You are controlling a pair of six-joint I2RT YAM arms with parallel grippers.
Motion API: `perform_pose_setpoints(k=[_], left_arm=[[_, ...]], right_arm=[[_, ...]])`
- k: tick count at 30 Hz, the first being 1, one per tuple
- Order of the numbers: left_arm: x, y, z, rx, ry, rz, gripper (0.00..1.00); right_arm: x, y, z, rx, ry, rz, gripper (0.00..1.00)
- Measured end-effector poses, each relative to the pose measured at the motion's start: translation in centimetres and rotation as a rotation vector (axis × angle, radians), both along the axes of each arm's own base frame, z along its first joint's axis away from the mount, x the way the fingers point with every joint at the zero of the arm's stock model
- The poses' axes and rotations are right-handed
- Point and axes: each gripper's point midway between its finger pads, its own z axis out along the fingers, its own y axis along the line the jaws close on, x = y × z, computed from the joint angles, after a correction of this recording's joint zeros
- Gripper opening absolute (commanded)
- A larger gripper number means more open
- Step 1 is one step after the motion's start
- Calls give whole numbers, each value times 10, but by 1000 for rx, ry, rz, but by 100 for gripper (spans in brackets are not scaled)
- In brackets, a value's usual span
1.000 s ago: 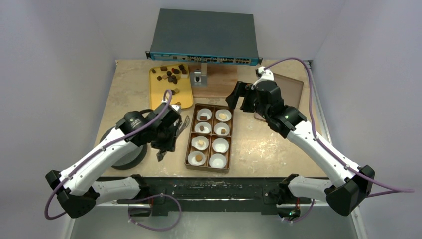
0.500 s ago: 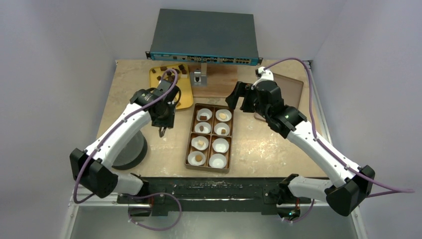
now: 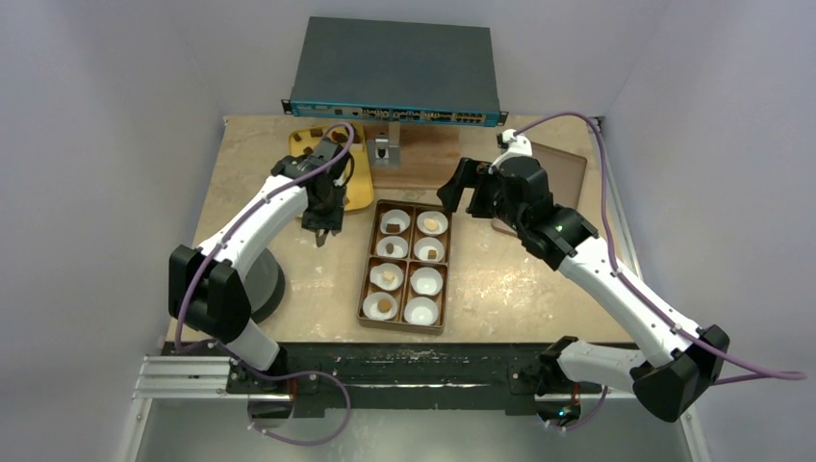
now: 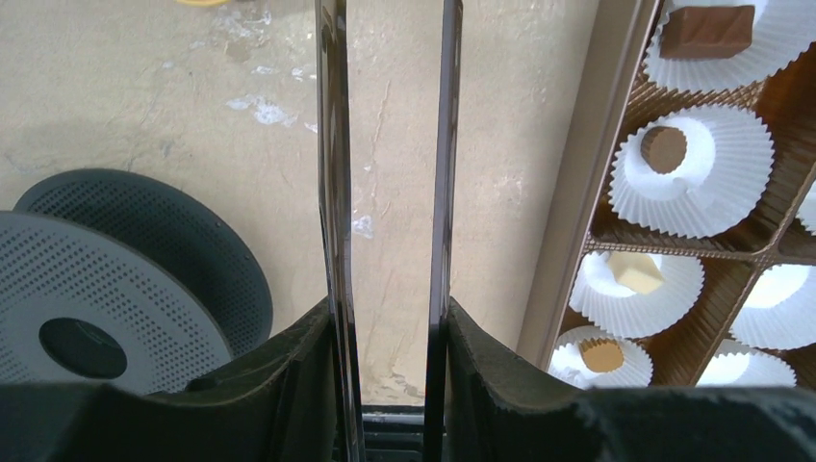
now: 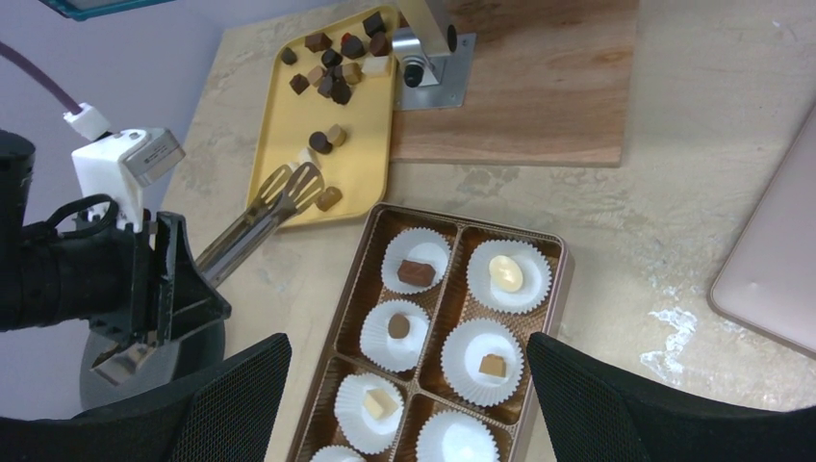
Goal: Pack the chocolate
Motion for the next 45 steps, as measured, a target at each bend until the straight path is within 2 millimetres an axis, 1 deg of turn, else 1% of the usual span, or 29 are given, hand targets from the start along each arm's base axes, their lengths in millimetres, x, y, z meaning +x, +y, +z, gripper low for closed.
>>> perform_pose_setpoints(k=[4,9,14,22,32,42,45], left_arm=[[9,-3,-5,-13,12,-5,38],[12,-4,-12,-14,38,-20,38],[16,0,-19,-7,57,-11,38],[19,1,-19,-3,63,-25,38],[16,2,-19,4,80,-35,36],[19,7,-21,43,90,-42,32],[22,6,-22,47,90,-41,32]], right_arm=[[-1,-1,2,2,-4,-1,89],[-2,-2,4,5,-8,-1,89],[-3,-2,4,6,-9,0,89],[-3,-2,5,6,-9,-1,89],[-3,-2,5,6,-9,0,89],[-3,-2,5,6,-9,-1,89],[-3,-2,5,6,-9,0,89]])
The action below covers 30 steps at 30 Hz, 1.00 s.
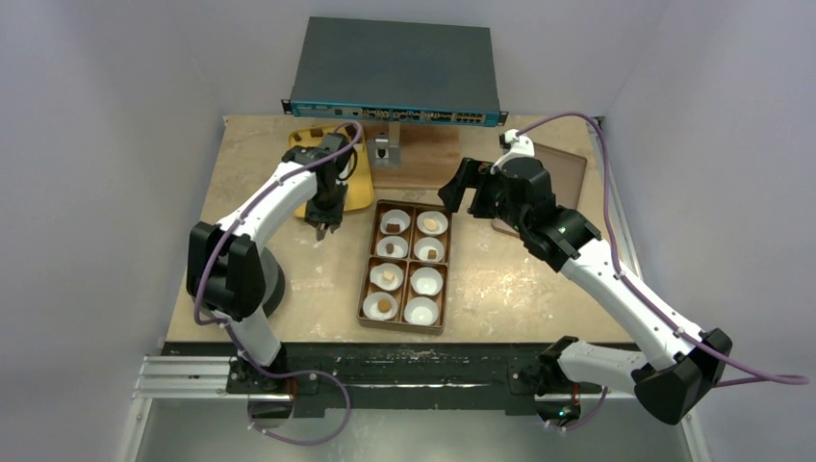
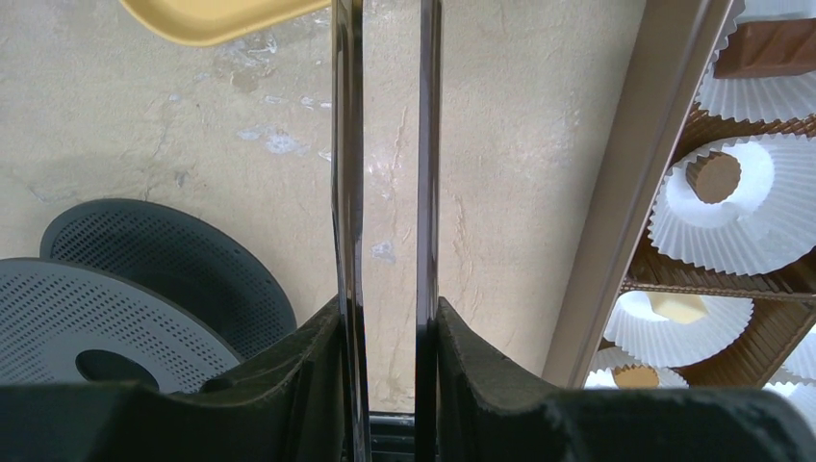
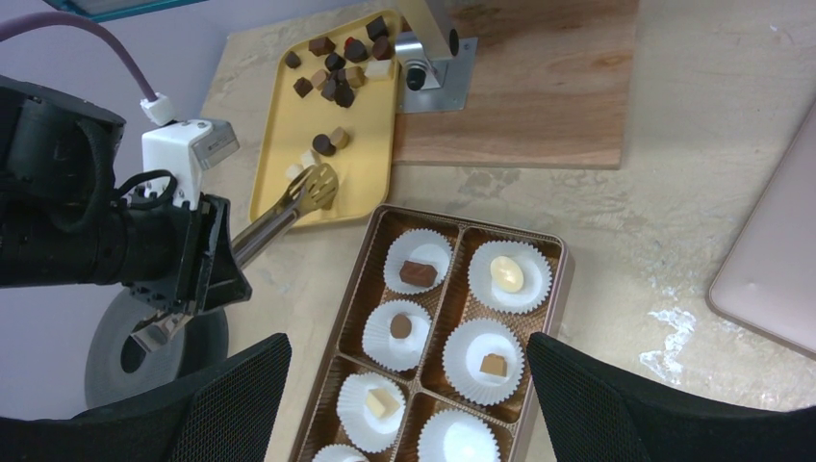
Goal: Pack the chocolate
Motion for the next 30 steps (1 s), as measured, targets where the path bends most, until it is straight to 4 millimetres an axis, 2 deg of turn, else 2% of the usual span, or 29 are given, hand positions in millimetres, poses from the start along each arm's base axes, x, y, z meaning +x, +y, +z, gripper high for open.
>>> perform_pose_setpoints(k=[15,30], left_arm=[[6,1,-5,7,13,7,33],[0,3,-2,13,25,7,32]], right_arm=[[0,0,0,-1,0,-1,89],[0,0,0,0,0,-1,89]])
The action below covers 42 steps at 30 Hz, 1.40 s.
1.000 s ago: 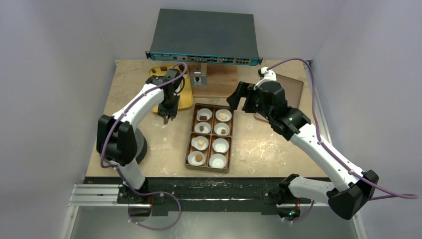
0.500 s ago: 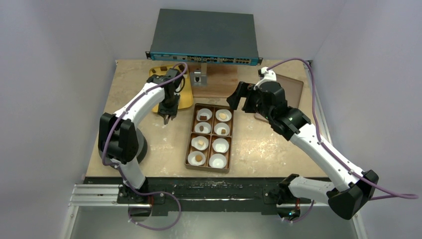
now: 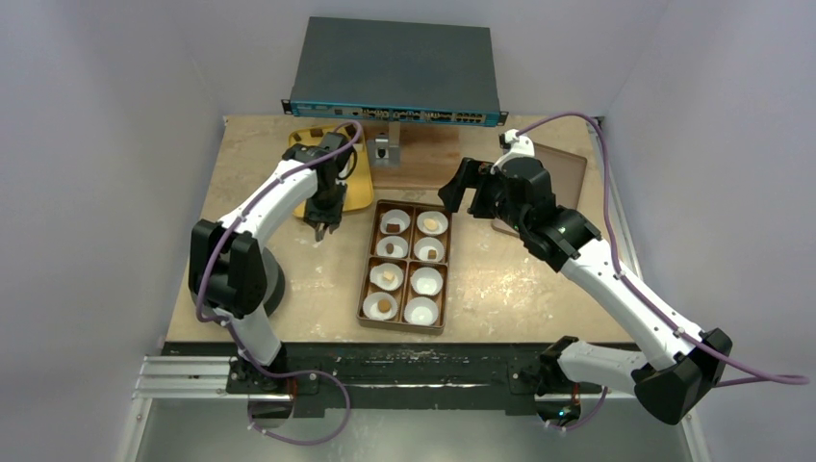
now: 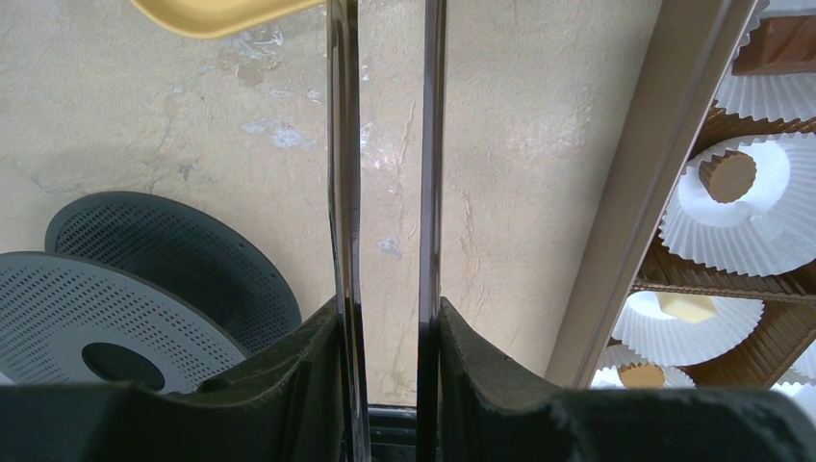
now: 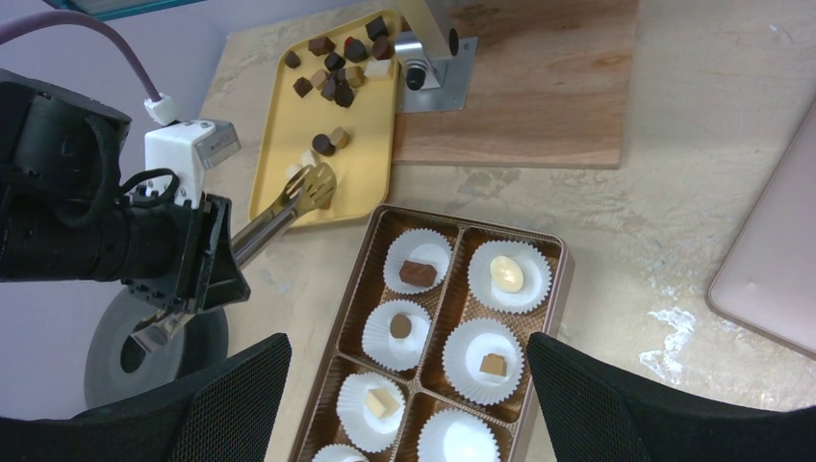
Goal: Pack the chocolate
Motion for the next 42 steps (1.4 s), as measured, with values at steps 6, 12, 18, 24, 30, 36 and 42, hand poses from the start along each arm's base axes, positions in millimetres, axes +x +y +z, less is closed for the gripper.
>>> perform_pose_setpoints(k=[6,12,18,24,30,36,42], left_arm=[[0,0,0,0,-1,0,26],[0,1,1,3,-2,-1,24],[4,2,11,2,-40,2,23],[7,3,32,-11,-104,5,22],[6,3,39,-21,-123,5,23],[-5,-3,57,-45,-161,-17,23],[-37,-34,77,-84,-199,-136,23]], right_arm=[[0,0,0,0,0,0,89],[0,0,0,0,0,0,89],[0,0,0,0,0,0,89],[0,0,0,0,0,0,89],[0,0,0,0,0,0,89],[0,0,0,-1,0,-1,89],[0,-1,0,-1,0,-4,89]])
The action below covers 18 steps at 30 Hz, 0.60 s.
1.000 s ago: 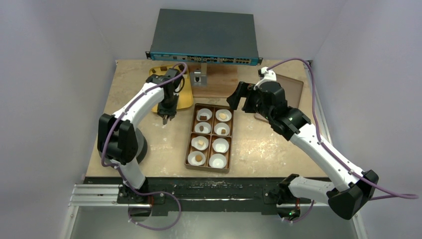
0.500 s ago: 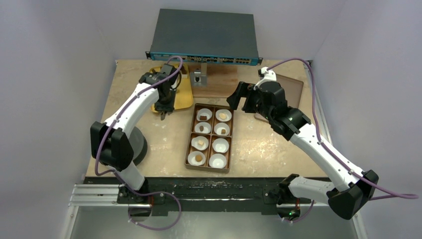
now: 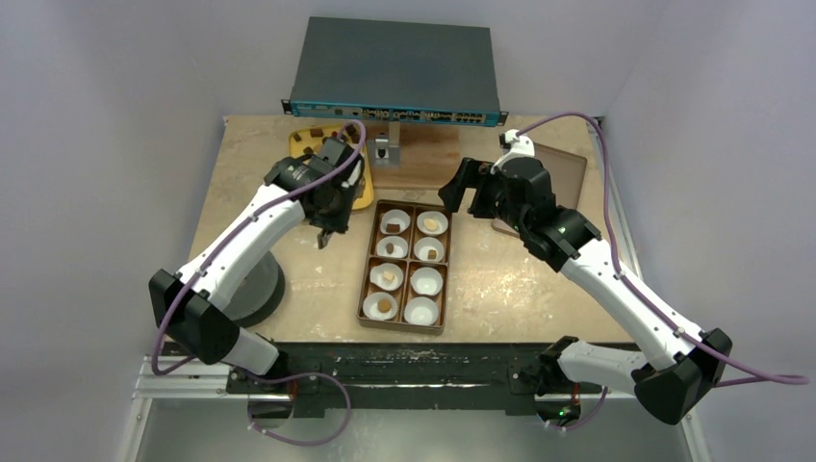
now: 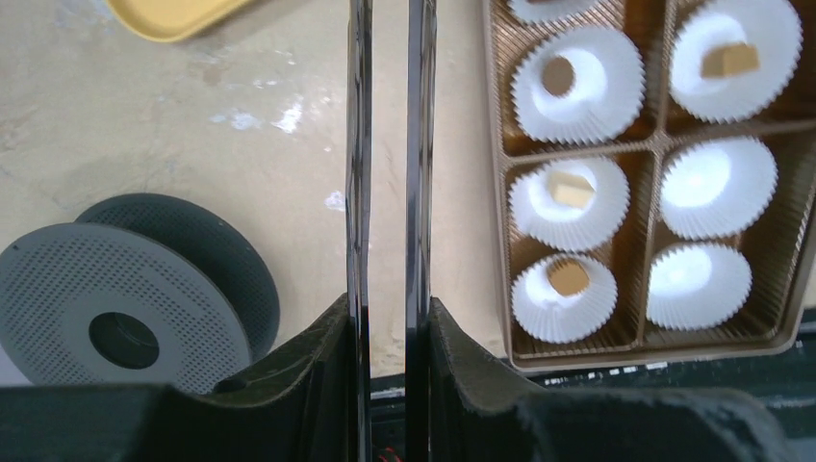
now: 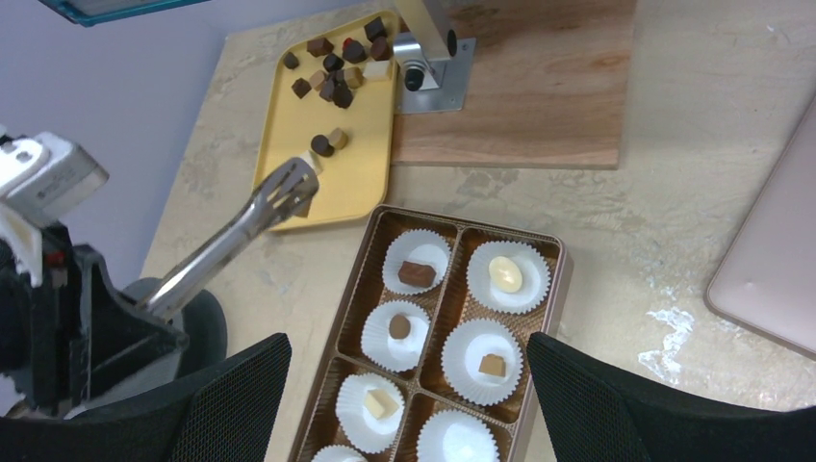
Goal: Pack the chocolate
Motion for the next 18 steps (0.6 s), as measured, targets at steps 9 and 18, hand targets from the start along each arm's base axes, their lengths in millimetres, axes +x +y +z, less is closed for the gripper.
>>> perform_pose_setpoints(k=[9,18], left_arm=[[-48,-39,5,-63,30,-120,23],[-95,-84,4,-113,67,-265,23]], right_arm=[[1,-1,0,-3,-1,-9,89],[3,-4,3,-8,-9,-28,89]])
